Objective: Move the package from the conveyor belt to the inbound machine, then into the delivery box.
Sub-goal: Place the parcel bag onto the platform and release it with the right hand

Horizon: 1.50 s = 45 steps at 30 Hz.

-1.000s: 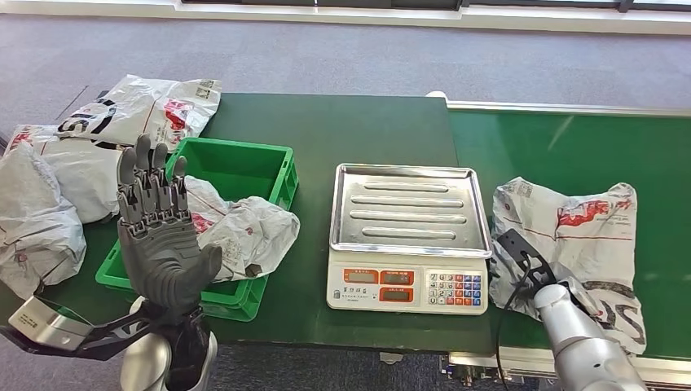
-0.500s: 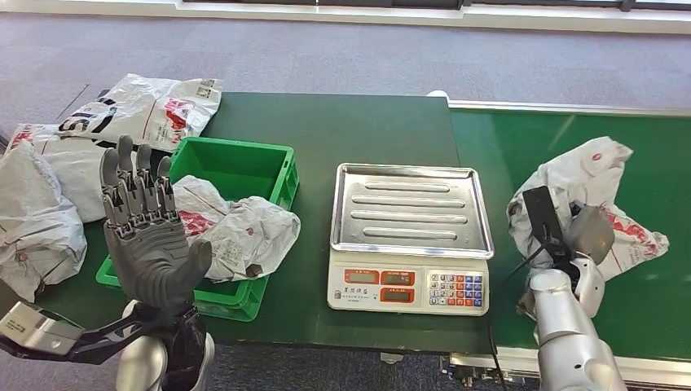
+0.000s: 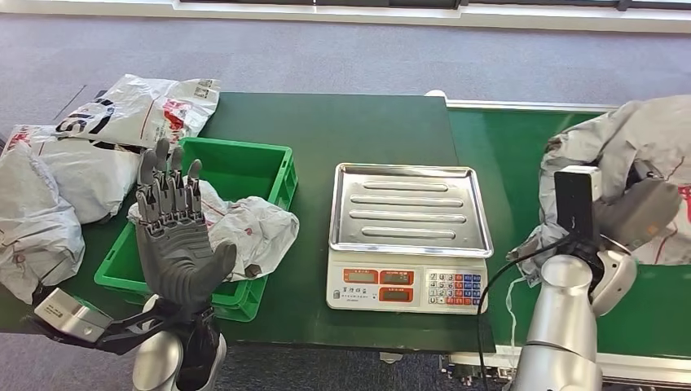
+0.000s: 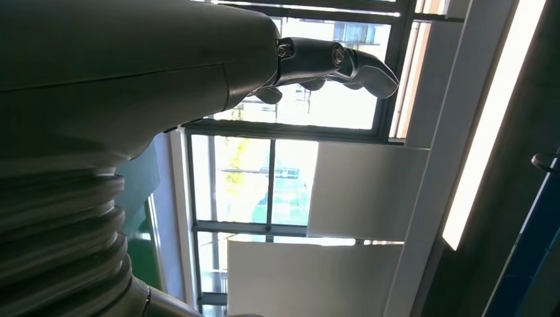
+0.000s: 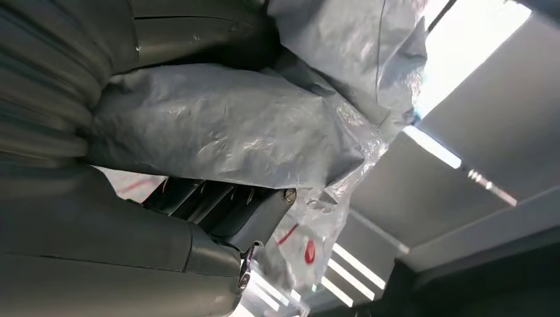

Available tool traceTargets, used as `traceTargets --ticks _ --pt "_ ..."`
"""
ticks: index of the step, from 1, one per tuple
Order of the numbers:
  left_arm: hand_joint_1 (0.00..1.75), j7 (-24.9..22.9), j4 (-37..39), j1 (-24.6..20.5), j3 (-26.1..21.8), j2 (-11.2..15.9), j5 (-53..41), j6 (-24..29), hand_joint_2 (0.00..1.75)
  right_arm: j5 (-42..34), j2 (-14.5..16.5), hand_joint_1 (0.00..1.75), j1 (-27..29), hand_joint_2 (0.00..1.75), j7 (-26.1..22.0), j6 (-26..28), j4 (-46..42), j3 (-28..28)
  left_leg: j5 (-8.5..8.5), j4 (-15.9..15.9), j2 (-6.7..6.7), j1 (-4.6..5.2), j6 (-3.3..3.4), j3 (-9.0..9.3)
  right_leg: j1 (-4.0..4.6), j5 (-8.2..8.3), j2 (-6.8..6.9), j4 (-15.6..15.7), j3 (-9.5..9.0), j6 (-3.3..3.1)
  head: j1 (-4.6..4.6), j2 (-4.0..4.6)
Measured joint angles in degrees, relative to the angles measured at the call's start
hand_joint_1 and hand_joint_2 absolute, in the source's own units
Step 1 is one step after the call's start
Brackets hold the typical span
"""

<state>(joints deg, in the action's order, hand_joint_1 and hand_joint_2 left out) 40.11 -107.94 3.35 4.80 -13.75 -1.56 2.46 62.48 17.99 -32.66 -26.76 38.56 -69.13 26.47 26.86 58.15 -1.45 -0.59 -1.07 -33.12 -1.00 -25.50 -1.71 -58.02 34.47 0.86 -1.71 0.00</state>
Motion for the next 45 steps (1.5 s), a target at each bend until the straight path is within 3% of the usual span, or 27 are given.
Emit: traceTargets --ticks 5,9,16,18,20,22,25,29,36,45 --pt "0.00 0.00 1.44 -2.09 0.57 0.11 0.44 -1.43 1.75 -3.78 0.87 1.75 -3.01 1.75 4.49 -11.39 7.96 -15.79 -0.12 -0.04 0.35 -0.03 -0.18 -0.01 0.06 0.16 -0.37 -0.09 0.25 -0.20 -0.01 0.00" --pt "0.00 0.00 2.30 -3.21 1.69 0.15 0.45 -1.92 1.75 -7.02 2.45 1.75 -7.16 1.75 7.14 -13.74 17.15 -27.29 -0.25 -0.04 0.15 -0.09 -0.30 -0.09 0.13 0.19 -0.27 -0.19 0.33 -0.25 -0.01 0.00" --pt "0.00 0.01 2.90 -3.56 3.13 0.28 0.44 -0.84 1.75 -17.18 3.22 1.75 -11.30 1.75 9.16 -14.72 26.52 -42.21 -0.26 -0.04 0.10 -0.13 -0.33 -0.14 0.15 0.18 -0.25 -0.22 0.37 -0.27 -0.01 0.00" --pt "0.00 0.01 3.07 -3.60 3.32 0.30 0.45 -0.49 1.75 -19.41 3.26 0.99 -11.51 1.75 9.05 -14.70 27.99 -45.20 -0.26 -0.04 0.10 -0.13 -0.33 -0.16 0.15 0.18 -0.25 -0.22 0.38 -0.27 -0.01 0.00" --pt "0.00 0.01 3.27 -3.64 3.51 0.33 0.46 -0.16 1.75 -20.89 3.28 0.12 -11.59 1.75 8.80 -14.88 29.29 -47.51 -0.26 -0.04 0.10 -0.12 -0.33 -0.17 0.15 0.18 -0.25 -0.22 0.39 -0.27 -0.02 0.00" --pt "0.00 0.02 3.46 -3.67 3.63 0.37 0.47 0.14 1.75 -22.12 3.28 0.00 -11.63 1.75 8.58 -15.44 30.45 -49.11 -0.26 -0.04 0.10 -0.12 -0.33 -0.17 0.15 0.18 -0.24 -0.22 0.39 -0.27 -0.02 0.00" --pt "0.00 0.02 3.63 -3.67 3.68 0.41 0.47 0.68 1.75 -24.20 3.28 0.00 -11.66 1.75 8.30 -16.55 32.09 -50.69 -0.26 -0.04 0.10 -0.12 -0.33 -0.17 0.15 0.18 -0.23 -0.22 0.39 -0.27 -0.02 0.00" --pt "0.00 0.03 3.55 -3.64 3.68 0.43 0.47 1.40 1.75 -26.43 3.28 0.00 -11.95 0.00 8.04 -16.33 33.36 -51.88 -0.26 -0.04 0.10 -0.13 -0.33 -0.17 0.15 0.18 -0.22 -0.22 0.39 -0.27 -0.01 0.00" --pt "0.00 0.08 3.20 -3.29 3.68 0.47 0.46 2.18 1.75 -27.66 3.26 0.00 -13.22 0.00 6.86 -13.31 33.53 -52.22 -0.26 -0.04 0.10 -0.12 -0.33 -0.17 0.15 0.18 -0.23 -0.22 0.40 -0.27 -0.01 0.00" --pt "0.00 0.07 3.06 -1.88 4.20 0.61 0.05 2.69 1.75 -28.14 2.30 0.00 -10.00 0.00 -1.86 -0.54 25.13 -50.64 -0.25 -0.04 0.11 -0.12 -0.33 -0.18 0.14 0.18 -0.23 -0.21 0.45 -0.27 -0.01 0.00"
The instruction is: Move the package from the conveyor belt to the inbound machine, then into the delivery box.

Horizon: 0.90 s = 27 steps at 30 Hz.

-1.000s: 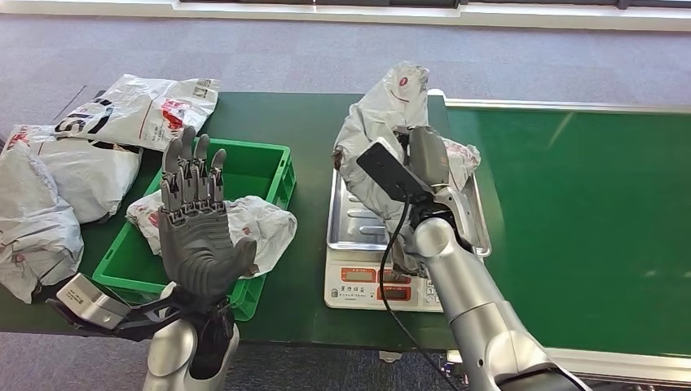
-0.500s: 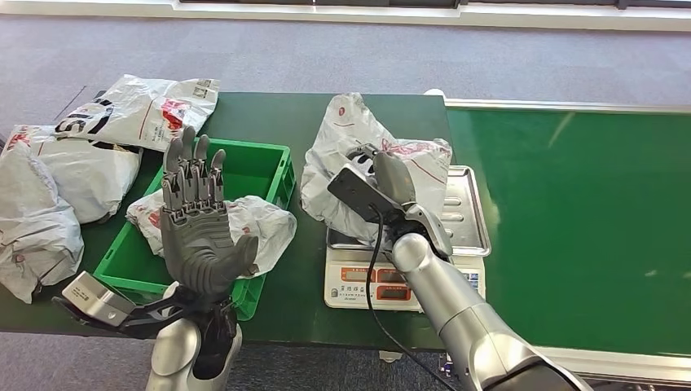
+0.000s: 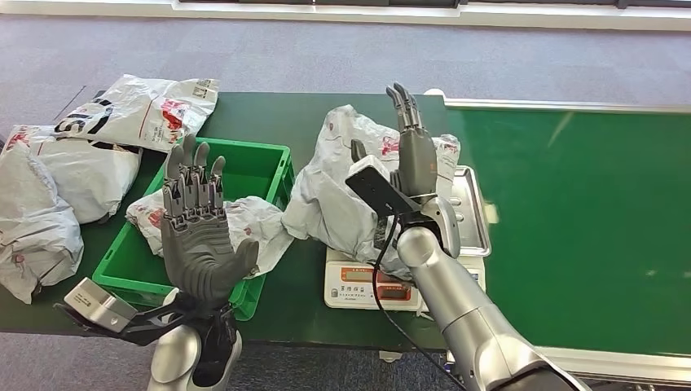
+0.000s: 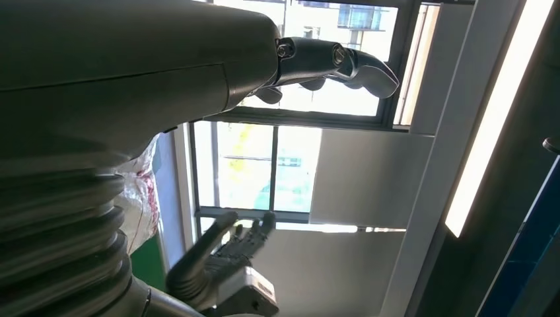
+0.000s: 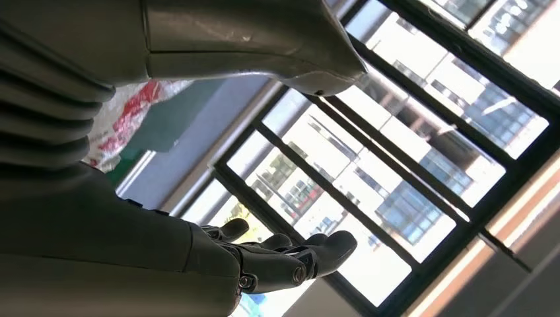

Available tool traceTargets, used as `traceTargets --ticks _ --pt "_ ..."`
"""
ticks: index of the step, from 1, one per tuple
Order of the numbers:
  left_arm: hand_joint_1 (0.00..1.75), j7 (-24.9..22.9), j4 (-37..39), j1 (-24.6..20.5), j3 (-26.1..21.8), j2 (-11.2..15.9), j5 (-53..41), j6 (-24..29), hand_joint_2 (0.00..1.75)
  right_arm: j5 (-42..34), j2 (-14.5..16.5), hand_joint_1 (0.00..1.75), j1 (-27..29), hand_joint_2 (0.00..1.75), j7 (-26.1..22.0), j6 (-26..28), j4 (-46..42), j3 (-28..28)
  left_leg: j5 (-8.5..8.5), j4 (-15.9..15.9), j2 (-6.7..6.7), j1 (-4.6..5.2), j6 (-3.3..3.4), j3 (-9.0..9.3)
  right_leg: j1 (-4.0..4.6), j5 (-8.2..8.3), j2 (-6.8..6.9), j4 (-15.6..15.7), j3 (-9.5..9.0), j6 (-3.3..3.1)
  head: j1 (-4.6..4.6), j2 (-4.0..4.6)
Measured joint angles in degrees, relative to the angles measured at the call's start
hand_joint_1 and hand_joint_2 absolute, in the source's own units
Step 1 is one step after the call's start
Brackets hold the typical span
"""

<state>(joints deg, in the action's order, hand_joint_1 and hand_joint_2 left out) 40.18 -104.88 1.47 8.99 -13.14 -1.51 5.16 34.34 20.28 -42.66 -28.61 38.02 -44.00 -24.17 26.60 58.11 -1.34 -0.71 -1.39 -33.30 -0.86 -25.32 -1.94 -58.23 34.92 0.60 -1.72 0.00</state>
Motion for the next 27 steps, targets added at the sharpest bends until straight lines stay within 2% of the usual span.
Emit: traceTargets --ticks 3,10,14,18,20,22,25,27 --pt "0.00 -0.01 0.08 0.21 0.16 0.02 -0.03 -0.04 1.75 1.74 -0.42 0.00 3.23 0.00 -2.75 1.74 -7.03 1.94 0.01 0.00 0.00 0.00 0.00 -0.01 0.00 0.00 0.01 0.00 0.02 0.00 -0.01 0.00" --pt "0.00 -0.02 0.34 0.26 0.32 0.08 -0.15 -0.16 1.75 4.33 -1.06 0.00 9.77 0.00 -6.86 2.09 -21.31 5.74 0.02 0.00 0.01 0.00 -0.01 -0.02 0.00 0.00 0.01 0.00 0.03 0.00 -0.01 0.00" --pt "0.00 -0.01 0.36 0.23 0.36 0.21 -4.29 3.45 1.75 10.15 -0.51 0.00 13.64 0.00 -10.67 2.12 -31.40 9.07 0.02 0.00 -0.02 0.00 -0.01 -0.03 0.00 0.00 0.04 0.00 0.05 0.00 -0.01 0.00" --pt "0.00 -0.24 1.58 -1.27 1.03 0.90 -18.48 12.77 1.75 13.89 0.01 0.00 17.42 1.75 -11.28 2.12 -44.86 11.62 0.03 0.01 -0.05 0.01 0.00 -0.06 -0.01 -0.02 0.09 0.01 0.06 0.00 0.00 0.00" --pt "0.00 -1.52 3.29 -3.21 1.37 1.32 -27.78 15.45 1.75 14.17 0.20 0.00 19.35 1.75 -11.35 2.13 -51.41 12.00 0.03 0.01 -0.06 0.01 0.00 -0.06 -0.01 -0.02 0.11 0.02 0.07 0.01 -0.01 0.00" --pt "0.00 -4.79 5.92 -6.18 1.68 1.80 -38.35 16.20 1.75 13.92 0.34 0.00 21.18 1.75 -11.42 2.13 -57.34 12.13 0.03 0.01 -0.06 0.02 0.01 -0.07 -0.02 -0.02 0.13 0.03 0.07 0.01 -0.01 0.00" --pt "0.00 -10.24 11.46 -12.12 2.51 2.62 -51.15 14.56 1.75 13.00 0.46 0.00 23.21 1.75 -11.42 2.11 -64.04 12.22 0.01 0.02 -0.07 0.03 0.01 -0.08 -0.03 0.02 0.15 0.03 0.07 -0.01 0.00 0.00" --pt "0.00 -12.06 16.48 -16.98 3.47 3.23 -55.34 12.38 1.75 12.71 0.50 0.00 23.97 1.75 -11.41 2.09 -67.26 12.25 -0.04 0.02 -0.06 0.03 -0.03 -0.07 -0.03 0.09 0.13 0.03 0.08 -0.04 0.00 0.00"
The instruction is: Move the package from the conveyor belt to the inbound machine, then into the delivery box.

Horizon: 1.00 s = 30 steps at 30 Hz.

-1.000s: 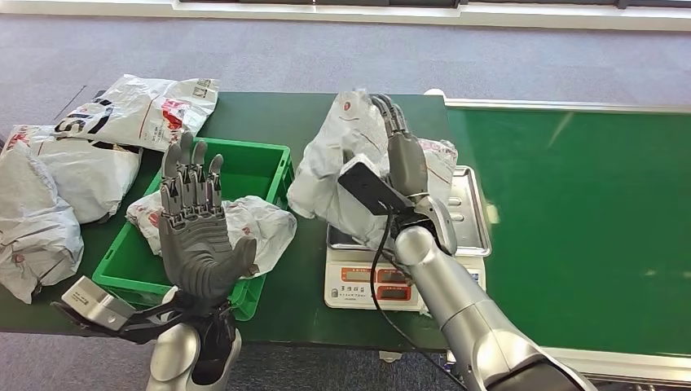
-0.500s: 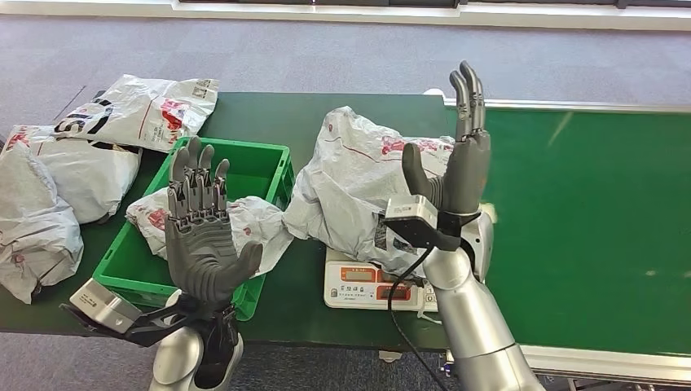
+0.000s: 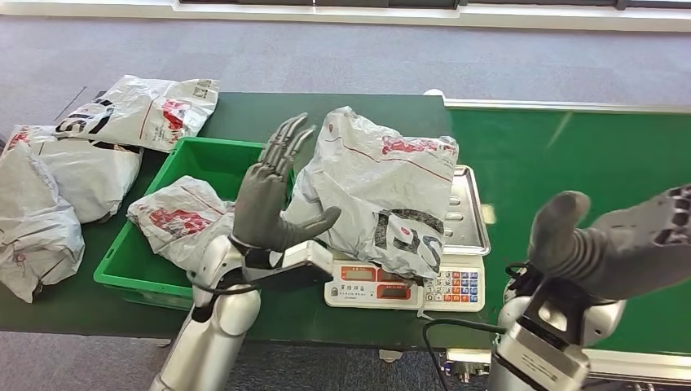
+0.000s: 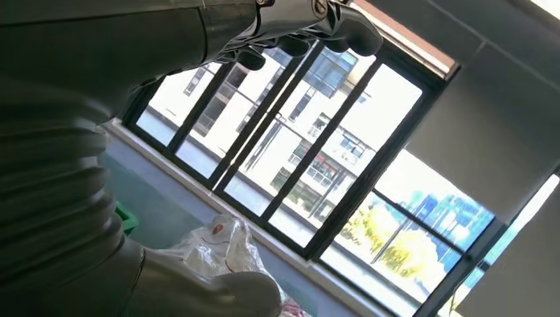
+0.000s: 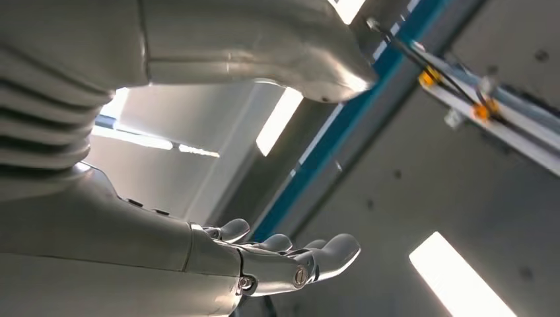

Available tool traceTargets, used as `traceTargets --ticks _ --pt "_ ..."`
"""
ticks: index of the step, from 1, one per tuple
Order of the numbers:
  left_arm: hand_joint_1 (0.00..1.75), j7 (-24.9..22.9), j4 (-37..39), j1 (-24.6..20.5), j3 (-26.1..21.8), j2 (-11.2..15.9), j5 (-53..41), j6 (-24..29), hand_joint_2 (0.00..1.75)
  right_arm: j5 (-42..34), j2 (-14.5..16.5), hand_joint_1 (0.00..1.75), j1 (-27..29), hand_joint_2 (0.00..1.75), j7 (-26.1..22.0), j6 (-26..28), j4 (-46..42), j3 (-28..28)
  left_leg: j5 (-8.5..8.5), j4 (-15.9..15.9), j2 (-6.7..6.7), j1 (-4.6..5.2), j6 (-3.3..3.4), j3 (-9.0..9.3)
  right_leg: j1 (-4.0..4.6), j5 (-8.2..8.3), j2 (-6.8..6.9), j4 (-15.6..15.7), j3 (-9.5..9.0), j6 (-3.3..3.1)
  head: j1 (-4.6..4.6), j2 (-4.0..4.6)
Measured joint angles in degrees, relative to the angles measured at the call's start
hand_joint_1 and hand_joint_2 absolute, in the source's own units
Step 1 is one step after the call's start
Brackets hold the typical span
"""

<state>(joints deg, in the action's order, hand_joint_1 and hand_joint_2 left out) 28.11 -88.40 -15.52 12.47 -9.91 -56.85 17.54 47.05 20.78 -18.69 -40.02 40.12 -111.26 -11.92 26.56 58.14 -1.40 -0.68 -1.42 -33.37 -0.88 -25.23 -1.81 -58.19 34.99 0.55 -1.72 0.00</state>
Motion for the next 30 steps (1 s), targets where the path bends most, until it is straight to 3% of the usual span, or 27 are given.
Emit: traceTargets --ticks 6,17,20,25,30 --pt "0.00 -0.69 15.70 -12.87 3.12 1.56 -3.75 -2.21 1.75 0.39 0.01 0.00 0.74 1.75 0.00 -0.11 -4.48 0.04 -0.14 0.00 0.11 -0.01 -0.07 0.01 0.01 0.17 -0.16 -0.02 0.02 -0.05 0.00 0.00" --pt "0.00 -0.08 24.54 -18.30 4.93 2.43 -4.20 -3.31 1.75 0.34 0.01 0.00 0.94 1.75 0.01 -0.16 -6.11 0.22 -0.13 -0.01 0.12 -0.02 -0.07 -0.04 0.02 0.16 -0.15 -0.02 0.09 -0.05 0.00 0.00" --pt "0.00 2.82 28.21 -20.48 6.43 2.48 -2.72 -8.79 1.75 0.28 0.01 0.00 0.96 1.75 0.05 -0.16 -6.09 0.50 -0.14 -0.01 0.09 -0.02 -0.07 -0.06 0.01 0.17 -0.13 -0.02 0.08 -0.05 0.01 0.00" --pt "0.00 9.49 36.90 -24.93 8.85 2.50 3.29 -22.61 1.75 0.17 0.01 0.00 0.92 1.75 0.07 -0.23 -6.06 0.88 -0.15 0.00 0.10 -0.02 -0.08 -0.06 0.01 0.20 -0.13 -0.02 0.08 -0.03 0.01 0.00" --pt "0.00 11.75 43.47 -27.89 11.81 2.95 8.87 -31.32 1.75 0.07 0.01 0.00 0.88 1.75 0.07 -0.32 -5.98 1.55 -0.18 -0.01 0.10 -0.03 -0.11 -0.06 0.02 0.20 -0.13 -0.03 0.09 -0.04 0.00 0.00"
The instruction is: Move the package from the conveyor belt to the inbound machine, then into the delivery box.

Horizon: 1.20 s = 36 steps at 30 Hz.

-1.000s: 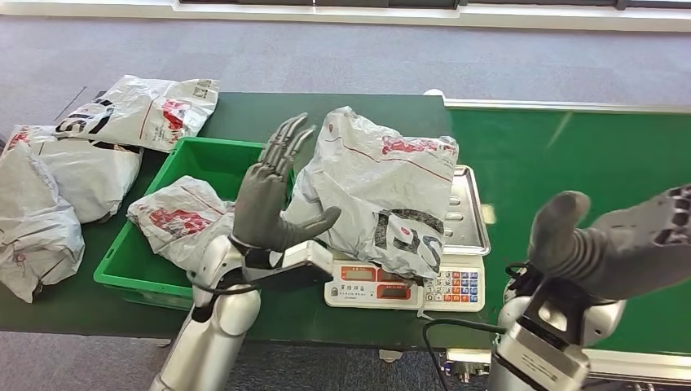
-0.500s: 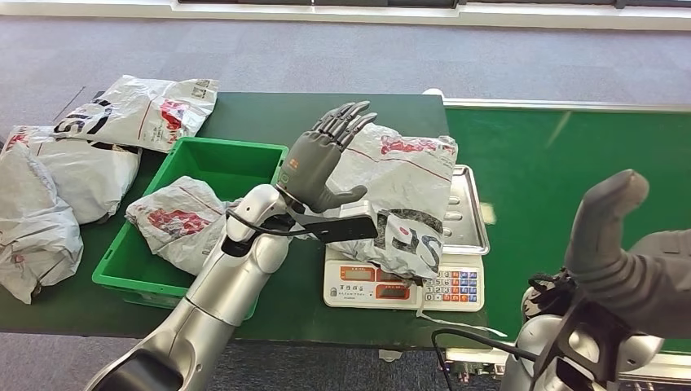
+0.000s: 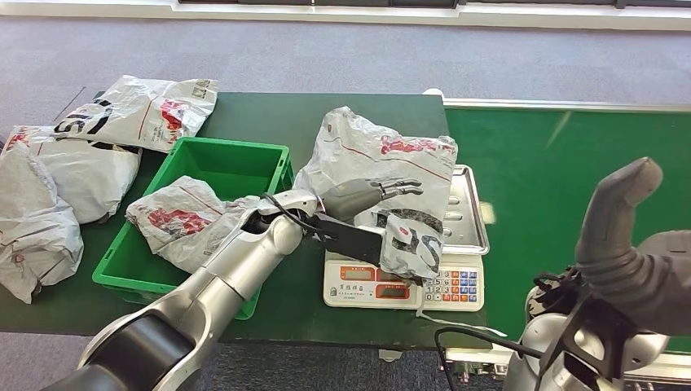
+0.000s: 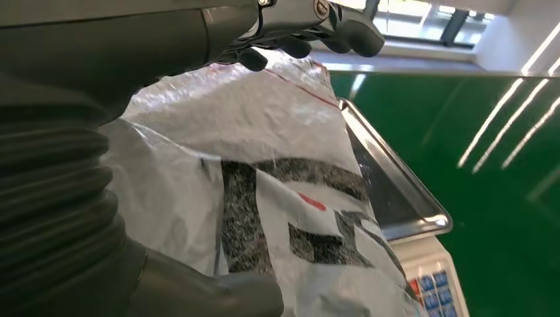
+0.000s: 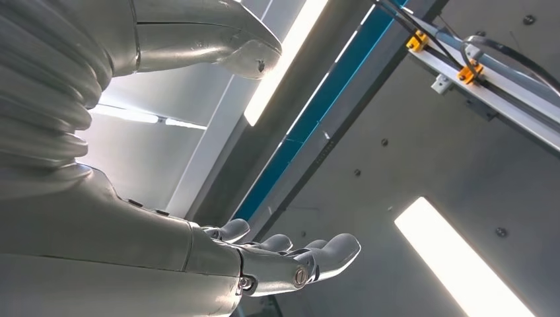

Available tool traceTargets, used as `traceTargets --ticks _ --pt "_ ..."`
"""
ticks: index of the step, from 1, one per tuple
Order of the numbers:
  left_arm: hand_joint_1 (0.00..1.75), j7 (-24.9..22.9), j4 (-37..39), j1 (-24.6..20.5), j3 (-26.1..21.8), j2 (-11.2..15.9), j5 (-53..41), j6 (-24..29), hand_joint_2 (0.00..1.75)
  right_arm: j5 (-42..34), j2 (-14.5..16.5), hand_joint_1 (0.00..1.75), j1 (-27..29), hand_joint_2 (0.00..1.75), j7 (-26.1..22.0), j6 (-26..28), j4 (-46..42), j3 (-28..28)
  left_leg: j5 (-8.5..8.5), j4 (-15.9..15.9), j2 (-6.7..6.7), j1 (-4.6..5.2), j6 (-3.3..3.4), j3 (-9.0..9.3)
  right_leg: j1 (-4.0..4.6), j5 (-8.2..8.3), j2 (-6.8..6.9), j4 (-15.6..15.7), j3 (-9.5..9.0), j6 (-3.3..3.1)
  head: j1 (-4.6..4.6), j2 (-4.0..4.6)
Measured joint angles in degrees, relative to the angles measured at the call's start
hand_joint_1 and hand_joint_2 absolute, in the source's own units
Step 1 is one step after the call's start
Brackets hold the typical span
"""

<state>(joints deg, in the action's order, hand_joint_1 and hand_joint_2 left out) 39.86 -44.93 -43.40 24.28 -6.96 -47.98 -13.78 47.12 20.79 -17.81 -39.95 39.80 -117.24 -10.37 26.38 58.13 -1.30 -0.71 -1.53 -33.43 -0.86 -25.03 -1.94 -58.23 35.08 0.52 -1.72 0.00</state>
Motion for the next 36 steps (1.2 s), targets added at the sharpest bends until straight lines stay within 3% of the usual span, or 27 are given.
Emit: traceTargets --ticks 22,26,33,36 --pt "0.01 0.18 6.13 -3.38 6.80 1.37 6.03 -2.04 1.75 -0.05 -0.04 0.00 -0.01 1.75 0.00 0.00 -0.02 0.64 -0.01 -0.01 -0.01 0.00 -0.01 -0.02 0.00 -0.01 0.01 -0.01 0.01 0.00 0.01 0.00" --pt "1.75 0.18 7.53 -4.34 8.60 1.41 6.39 -2.64 1.75 -0.28 -0.09 0.00 -0.01 1.75 0.01 0.00 -0.02 0.64 -0.01 -0.01 -0.01 0.00 -0.01 -0.02 0.00 -0.01 0.01 -0.01 0.01 0.00 0.01 0.00" --pt "1.75 -0.54 10.13 -5.39 11.00 1.73 5.77 -1.37 1.75 -1.48 -0.27 0.00 0.02 1.75 0.00 0.00 -0.15 0.64 -0.01 -0.01 -0.01 0.00 -0.01 -0.01 0.00 -0.01 0.01 0.00 0.01 0.00 0.00 0.00" --pt "1.75 -7.78 11.89 -5.70 13.12 1.65 -1.29 5.18 1.75 -1.56 -0.38 0.00 0.26 1.75 -0.02 0.00 -0.97 0.63 -0.01 -0.01 0.00 0.00 -0.01 -0.01 0.00 -0.01 0.01 0.00 0.01 0.00 0.00 0.00"
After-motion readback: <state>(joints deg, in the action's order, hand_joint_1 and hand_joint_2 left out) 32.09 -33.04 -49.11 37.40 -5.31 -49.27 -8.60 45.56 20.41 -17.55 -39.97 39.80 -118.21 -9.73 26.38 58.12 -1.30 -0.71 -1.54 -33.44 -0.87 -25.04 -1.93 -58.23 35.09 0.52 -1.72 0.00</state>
